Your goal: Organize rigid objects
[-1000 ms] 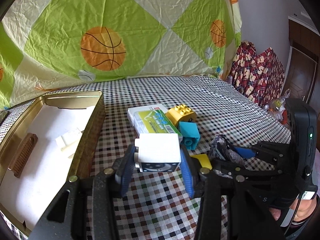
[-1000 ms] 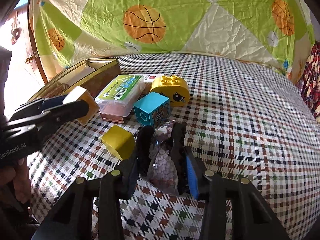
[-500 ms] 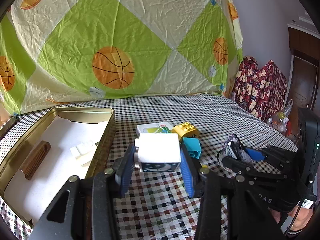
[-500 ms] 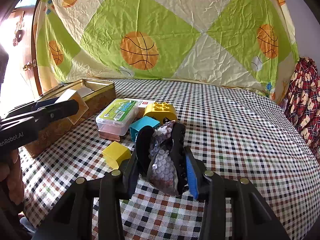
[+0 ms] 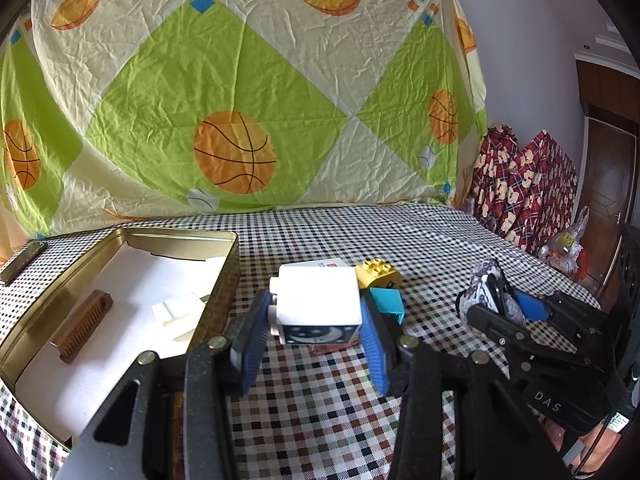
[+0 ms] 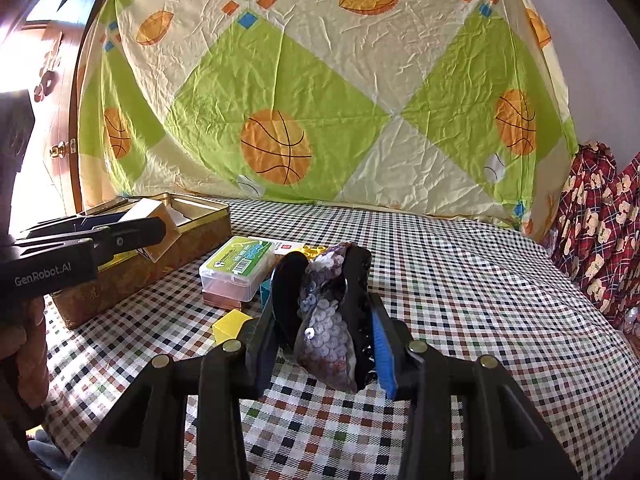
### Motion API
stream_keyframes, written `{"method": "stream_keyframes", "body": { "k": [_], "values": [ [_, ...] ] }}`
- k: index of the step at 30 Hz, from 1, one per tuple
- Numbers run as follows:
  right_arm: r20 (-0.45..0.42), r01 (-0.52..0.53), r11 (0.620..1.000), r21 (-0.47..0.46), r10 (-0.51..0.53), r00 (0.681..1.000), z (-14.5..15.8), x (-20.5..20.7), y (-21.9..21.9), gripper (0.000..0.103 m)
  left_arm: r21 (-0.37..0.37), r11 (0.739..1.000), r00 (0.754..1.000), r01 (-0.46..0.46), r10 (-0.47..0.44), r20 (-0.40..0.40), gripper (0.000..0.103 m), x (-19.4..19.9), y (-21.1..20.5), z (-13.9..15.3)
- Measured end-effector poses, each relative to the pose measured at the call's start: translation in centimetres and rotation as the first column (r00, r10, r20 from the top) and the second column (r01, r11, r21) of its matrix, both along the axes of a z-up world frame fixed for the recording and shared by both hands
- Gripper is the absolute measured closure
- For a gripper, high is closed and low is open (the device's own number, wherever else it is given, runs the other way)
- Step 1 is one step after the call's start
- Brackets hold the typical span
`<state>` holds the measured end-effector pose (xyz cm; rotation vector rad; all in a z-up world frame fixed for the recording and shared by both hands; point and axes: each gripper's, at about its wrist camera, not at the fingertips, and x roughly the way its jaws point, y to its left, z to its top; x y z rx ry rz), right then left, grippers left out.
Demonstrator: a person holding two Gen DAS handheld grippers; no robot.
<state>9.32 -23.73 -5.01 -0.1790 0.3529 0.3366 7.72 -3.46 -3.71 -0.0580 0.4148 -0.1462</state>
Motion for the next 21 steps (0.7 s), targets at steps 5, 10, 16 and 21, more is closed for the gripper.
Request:
{"method": "stream_keyframes", "body": {
  "k": [5, 10, 16, 21],
  "values": [
    [0.031, 0.01, 1.0, 0.014, -0.011, 0.999, 0.1, -0.5, -0.2, 0.06, -0.004, 1.0, 1.0, -0.005, 0.005, 0.009, 0.06, -0.2, 0.0, 0.0],
    [0.059, 0.028, 0.999, 0.041, -0.031, 0.998, 0.3, -1.0, -0.7, 0.06, -0.002, 1.0, 1.0, -0.012, 0.012, 0.02, 0.06, -0.4, 0.1, 0.1],
    [0.096, 0.05, 0.996, 0.075, -0.057, 0.994, 0.5, -1.5, -1.4, 0.06, -0.001, 1.0, 0.999, -0.024, 0.024, 0.04, 0.06, -0.8, 0.1, 0.3],
    [0.112, 0.061, 0.994, 0.092, -0.071, 0.991, 0.7, -1.8, -1.7, 0.06, 0.002, 0.999, 0.998, -0.032, 0.032, 0.059, 0.06, -1.0, 0.1, 0.4]
  ]
}}
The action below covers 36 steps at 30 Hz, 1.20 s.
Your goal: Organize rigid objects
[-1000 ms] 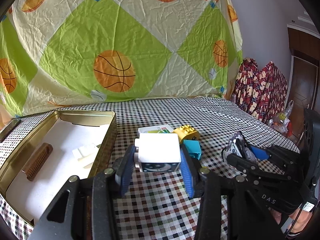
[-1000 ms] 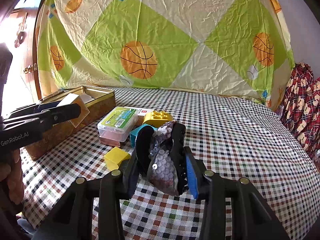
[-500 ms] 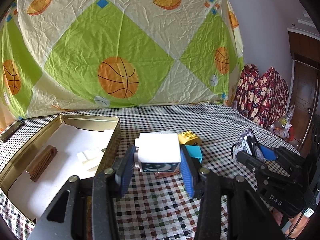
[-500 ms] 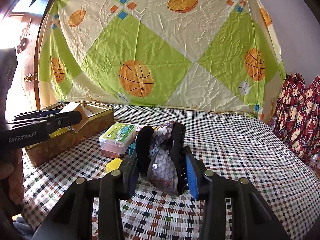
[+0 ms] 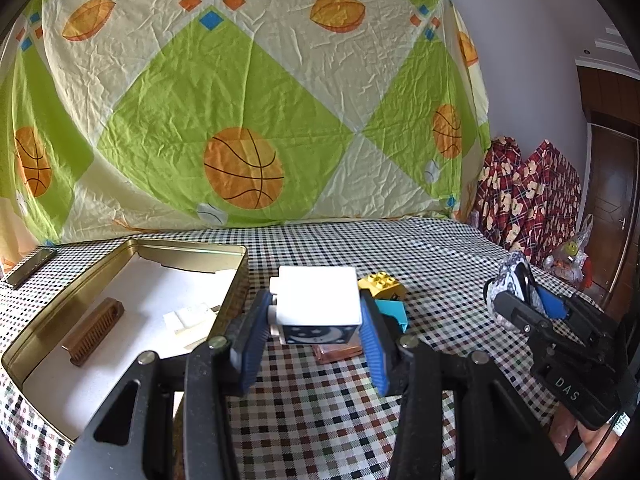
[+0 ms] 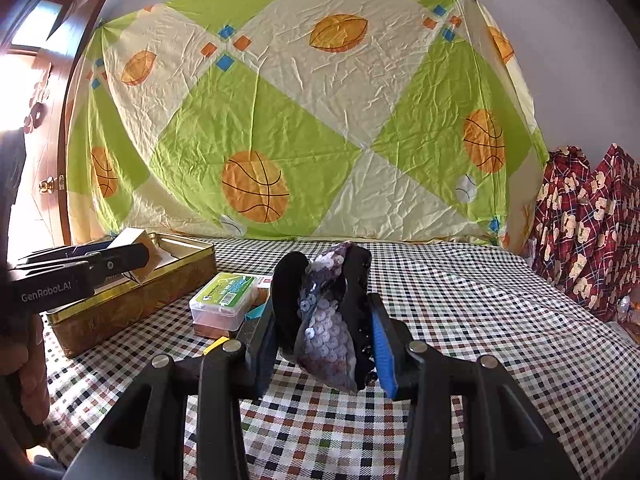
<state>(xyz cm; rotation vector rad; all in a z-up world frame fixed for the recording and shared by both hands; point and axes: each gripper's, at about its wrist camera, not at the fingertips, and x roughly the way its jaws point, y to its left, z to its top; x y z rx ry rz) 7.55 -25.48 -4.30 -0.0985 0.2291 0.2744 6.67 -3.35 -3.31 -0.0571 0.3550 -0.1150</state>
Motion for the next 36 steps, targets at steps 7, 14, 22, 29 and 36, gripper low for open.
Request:
{"method": "stream_keyframes", "body": {
  "k": [7, 14, 22, 29, 36],
  "values": [
    [0.032, 0.014, 0.999, 0.042, -0.015, 0.999, 0.2, -0.5, -0.7, 0.06, 0.001, 1.0, 1.0, -0.011, 0.011, 0.027, 0.06, -0.5, 0.1, 0.1],
    [0.061, 0.026, 0.997, 0.071, -0.03, 0.998, 0.3, -1.0, -1.1, 0.06, -0.002, 1.0, 0.999, -0.015, 0.015, 0.046, 0.06, -0.9, 0.2, 0.2],
    [0.093, 0.052, 0.992, 0.115, -0.062, 0.994, 0.4, -1.5, -1.6, 0.06, -0.001, 1.0, 0.997, -0.023, 0.023, 0.078, 0.06, -1.3, 0.3, 0.5],
    [0.114, 0.061, 0.986, 0.153, -0.079, 0.99, 0.4, -2.0, -2.0, 0.06, -0.002, 1.0, 0.995, -0.023, 0.023, 0.097, 0.06, -1.6, 0.4, 0.6],
    [0.107, 0.071, 0.981, 0.181, -0.091, 0.99, 0.4, -1.9, -2.2, 0.06, -0.004, 1.0, 0.993, -0.024, 0.024, 0.115, 0.06, -2.0, 0.4, 0.7]
  ]
}}
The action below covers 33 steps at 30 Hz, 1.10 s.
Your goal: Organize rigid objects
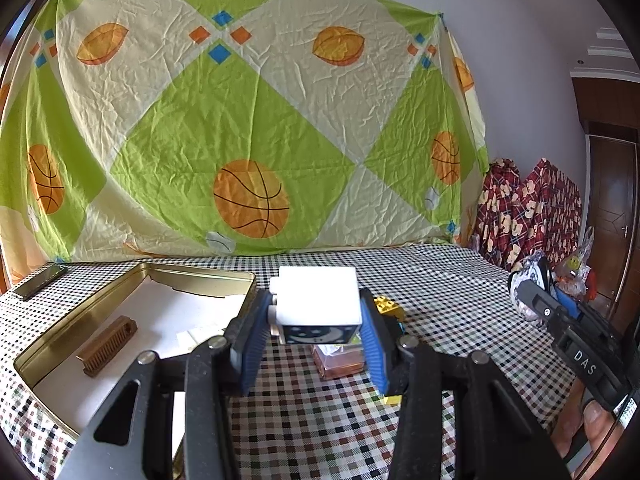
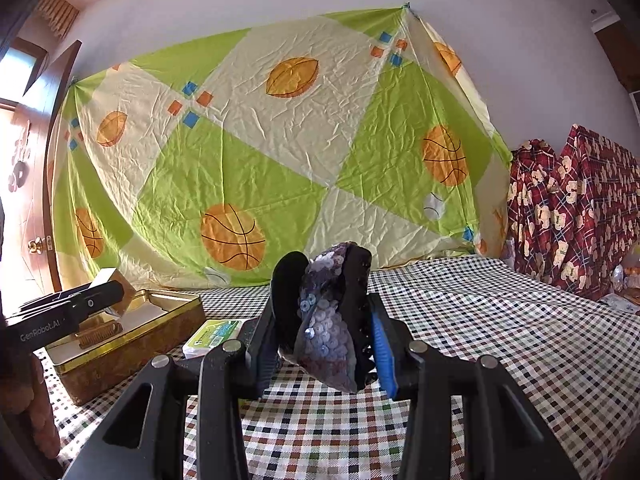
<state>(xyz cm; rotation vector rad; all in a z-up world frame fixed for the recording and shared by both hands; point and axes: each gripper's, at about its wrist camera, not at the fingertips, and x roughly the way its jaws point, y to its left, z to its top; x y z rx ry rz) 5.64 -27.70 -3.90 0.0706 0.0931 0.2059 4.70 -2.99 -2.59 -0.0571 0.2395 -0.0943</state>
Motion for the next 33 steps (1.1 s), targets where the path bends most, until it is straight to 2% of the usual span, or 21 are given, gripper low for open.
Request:
{"method": "stream_keyframes", "body": {
  "k": [8, 20, 33],
  "values": [
    [-0.02, -0.026, 0.999, 0.035, 0.026, 0.999, 0.2, 0.2, 0.5, 0.06, -0.013, 1.0, 1.0, -0.01, 0.01, 0.002, 0.06, -0.2, 0.6, 0.0],
    [0.004, -0.104, 0.995, -0.003, 0.104, 0.995, 1.1, -0.3, 4.2, 0.059, -0.031, 0.999, 1.0, -0.024, 0.024, 0.009, 0.06, -0.7, 1.9, 0.0],
    [0.036, -0.131, 0.991, 0.006, 0.131, 0.991, 2.1, -0.7, 4.9, 0.059, -0.042, 0.998, 0.999, -0.042, 0.042, 0.008, 0.06, -1.0, 2.9, -0.1]
  ]
}}
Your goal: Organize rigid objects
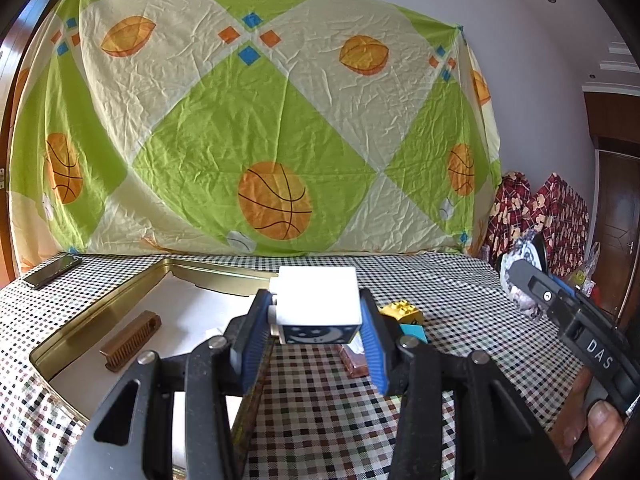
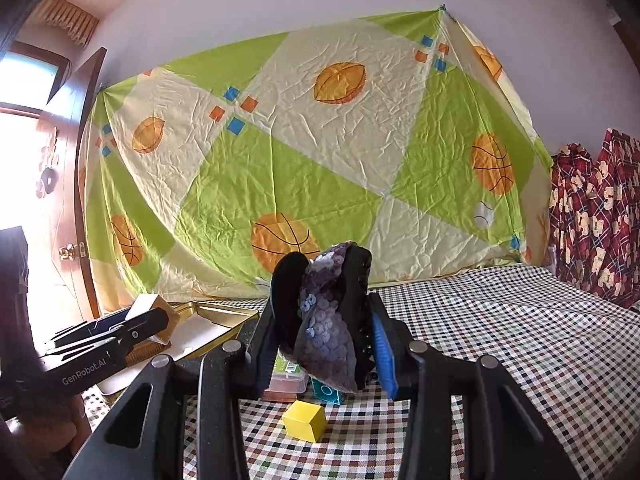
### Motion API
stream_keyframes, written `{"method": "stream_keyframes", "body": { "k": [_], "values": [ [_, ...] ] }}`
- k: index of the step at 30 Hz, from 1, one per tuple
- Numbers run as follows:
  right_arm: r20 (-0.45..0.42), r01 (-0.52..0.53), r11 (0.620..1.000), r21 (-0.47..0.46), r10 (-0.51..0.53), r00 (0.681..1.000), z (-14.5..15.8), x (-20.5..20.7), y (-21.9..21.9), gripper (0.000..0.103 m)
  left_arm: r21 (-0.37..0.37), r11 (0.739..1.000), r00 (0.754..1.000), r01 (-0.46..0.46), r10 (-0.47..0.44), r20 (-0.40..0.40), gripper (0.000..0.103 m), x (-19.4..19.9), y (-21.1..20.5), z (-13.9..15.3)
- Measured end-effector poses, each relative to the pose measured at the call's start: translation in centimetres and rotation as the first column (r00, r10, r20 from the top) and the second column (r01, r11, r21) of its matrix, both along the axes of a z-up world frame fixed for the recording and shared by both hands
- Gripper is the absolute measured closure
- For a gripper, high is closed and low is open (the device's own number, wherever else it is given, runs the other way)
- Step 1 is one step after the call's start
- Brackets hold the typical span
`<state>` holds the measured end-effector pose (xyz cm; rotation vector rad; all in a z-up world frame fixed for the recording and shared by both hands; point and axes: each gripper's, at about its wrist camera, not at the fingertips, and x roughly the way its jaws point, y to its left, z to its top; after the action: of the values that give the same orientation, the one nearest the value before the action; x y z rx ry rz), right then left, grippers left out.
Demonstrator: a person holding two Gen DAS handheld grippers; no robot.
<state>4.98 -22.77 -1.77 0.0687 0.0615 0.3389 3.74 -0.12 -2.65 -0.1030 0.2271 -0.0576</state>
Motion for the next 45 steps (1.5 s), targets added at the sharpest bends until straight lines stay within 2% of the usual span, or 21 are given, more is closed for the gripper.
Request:
{"method": "stream_keyframes", "body": {
  "k": [8, 17, 45],
  "values": [
    [0.015, -0.006, 1.0, -0.009, 0.006, 1.0, 0.4, 0.5, 1.1, 0.059, 0.018, 1.0, 1.0, -0.021, 0.021, 0.003, 0.06, -0.3, 0.5, 0.0],
    [0.019, -0.045, 0.998, -0.035, 0.046, 0.999, 0.5, 0.9, 3.7, 0.059, -0.019, 0.999, 0.999, -0.042, 0.042, -0.011, 0.06, -0.5, 2.6, -0.1],
    [0.006, -0.159, 0.983, -0.096, 0.161, 0.987, 0.4, 1.1, 10.1, 0.059, -0.048, 0.991, 0.991, -0.128, 0.127, -0.03, 0.06, -1.1, 7.1, -0.4]
  ]
}}
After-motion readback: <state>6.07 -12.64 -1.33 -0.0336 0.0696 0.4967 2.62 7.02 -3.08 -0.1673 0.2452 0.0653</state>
